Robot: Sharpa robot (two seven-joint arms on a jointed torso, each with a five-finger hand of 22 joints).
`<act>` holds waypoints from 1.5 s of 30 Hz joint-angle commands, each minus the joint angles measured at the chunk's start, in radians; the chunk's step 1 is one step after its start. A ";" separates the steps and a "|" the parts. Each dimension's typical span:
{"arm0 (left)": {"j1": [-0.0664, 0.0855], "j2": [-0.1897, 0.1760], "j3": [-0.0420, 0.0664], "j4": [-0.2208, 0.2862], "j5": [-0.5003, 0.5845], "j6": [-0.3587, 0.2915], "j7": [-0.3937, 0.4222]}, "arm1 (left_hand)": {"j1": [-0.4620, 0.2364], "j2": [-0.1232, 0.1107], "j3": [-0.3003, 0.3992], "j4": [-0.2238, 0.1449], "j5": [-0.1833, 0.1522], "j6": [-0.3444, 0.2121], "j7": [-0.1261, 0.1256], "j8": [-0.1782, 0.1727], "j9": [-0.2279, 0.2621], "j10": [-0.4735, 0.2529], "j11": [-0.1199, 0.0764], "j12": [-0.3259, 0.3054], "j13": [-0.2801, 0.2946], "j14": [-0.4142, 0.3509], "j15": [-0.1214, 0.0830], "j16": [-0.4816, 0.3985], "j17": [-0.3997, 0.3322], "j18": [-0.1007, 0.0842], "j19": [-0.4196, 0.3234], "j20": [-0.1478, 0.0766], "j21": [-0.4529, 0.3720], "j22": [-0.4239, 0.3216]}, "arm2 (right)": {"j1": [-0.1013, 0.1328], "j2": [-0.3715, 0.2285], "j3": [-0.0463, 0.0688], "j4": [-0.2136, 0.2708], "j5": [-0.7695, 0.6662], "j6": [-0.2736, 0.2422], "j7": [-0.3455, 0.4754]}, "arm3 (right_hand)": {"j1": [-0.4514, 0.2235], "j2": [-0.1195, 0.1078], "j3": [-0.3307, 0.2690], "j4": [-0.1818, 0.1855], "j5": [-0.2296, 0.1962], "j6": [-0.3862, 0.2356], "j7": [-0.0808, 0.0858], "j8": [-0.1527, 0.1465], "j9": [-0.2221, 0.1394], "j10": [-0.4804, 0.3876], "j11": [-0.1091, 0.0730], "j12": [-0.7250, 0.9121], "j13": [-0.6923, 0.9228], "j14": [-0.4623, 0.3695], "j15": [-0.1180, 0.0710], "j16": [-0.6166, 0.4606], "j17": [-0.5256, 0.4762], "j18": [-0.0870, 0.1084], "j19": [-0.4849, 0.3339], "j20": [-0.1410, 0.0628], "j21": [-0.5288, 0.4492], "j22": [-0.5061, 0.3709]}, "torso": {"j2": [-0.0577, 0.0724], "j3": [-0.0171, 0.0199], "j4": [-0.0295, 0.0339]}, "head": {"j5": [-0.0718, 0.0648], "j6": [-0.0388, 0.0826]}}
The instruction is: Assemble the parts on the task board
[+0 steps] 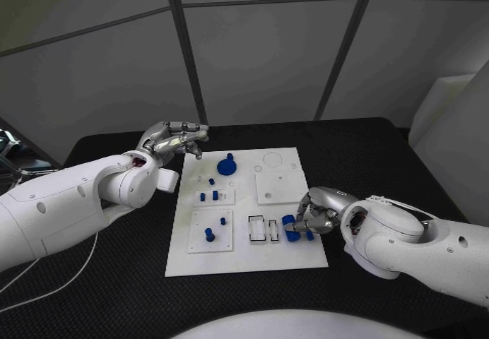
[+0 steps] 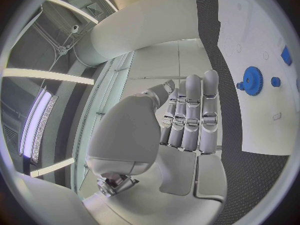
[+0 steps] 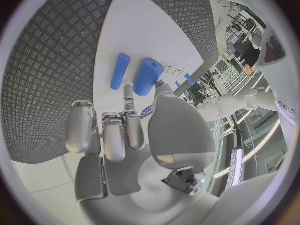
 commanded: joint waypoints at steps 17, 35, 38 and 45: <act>0.002 -0.005 0.001 0.004 0.003 0.007 0.004 | 0.005 0.001 -0.005 -0.003 0.005 -0.008 -0.001 0.002 0.001 -0.009 0.000 0.003 0.001 -0.010 0.000 0.003 -0.002 0.011 -0.006 0.003 -0.005 -0.001 | -0.039 0.041 -0.001 -0.019 -0.069 0.033 -0.036 | 0.021 0.034 -0.001 -0.003 0.019 0.002 -0.010 0.028 0.021 0.044 -0.006 0.011 0.149 0.104 -0.004 0.008 0.262 -0.017 0.006 -0.003 0.009 0.006 | -0.001 -0.0001 -0.0010 | 0.006 0.001; 0.001 -0.002 0.001 0.002 0.003 0.008 0.004 | 0.004 0.002 -0.006 -0.002 0.005 -0.010 -0.001 0.004 0.001 -0.011 0.000 0.005 0.001 -0.010 0.000 0.004 -0.002 0.011 -0.006 0.004 -0.005 -0.001 | -0.042 0.033 0.000 0.043 -0.010 -0.302 0.049 | 0.055 0.067 -0.005 -0.002 0.086 0.018 -0.023 0.058 0.053 0.060 -0.018 0.030 0.178 0.104 -0.013 0.008 0.263 -0.020 0.017 -0.011 0.021 0.024 | -0.002 -0.0008 0.0007 | 0.007 0.006; 0.001 -0.001 0.001 0.002 0.003 0.008 0.003 | 0.004 0.002 -0.006 -0.002 0.005 -0.010 -0.001 0.004 0.001 -0.011 0.000 0.005 0.001 -0.010 0.000 0.004 -0.002 0.011 -0.006 0.004 -0.005 -0.001 | -0.042 0.046 0.001 0.046 0.007 -0.303 0.058 | 0.055 0.068 -0.006 -0.002 0.087 0.019 -0.023 0.058 0.054 0.060 -0.018 0.029 0.178 0.104 -0.014 0.008 0.263 -0.020 0.017 -0.012 0.021 0.024 | -0.002 -0.0019 0.0009 | 0.009 0.008; 0.002 0.001 0.001 0.002 0.003 0.010 0.002 | 0.004 0.002 -0.006 -0.002 0.005 -0.010 -0.001 0.004 0.001 -0.011 0.000 0.005 0.001 -0.010 0.000 0.004 -0.002 0.011 -0.006 0.004 -0.005 -0.001 | -0.041 0.082 0.001 0.028 0.052 -0.267 0.068 | 0.048 0.073 -0.010 0.000 0.087 0.021 -0.024 0.060 0.058 0.061 -0.020 0.029 0.179 0.104 -0.015 0.008 0.263 -0.021 0.018 -0.013 0.022 0.025 | -0.001 -0.0016 0.0027 | 0.013 0.007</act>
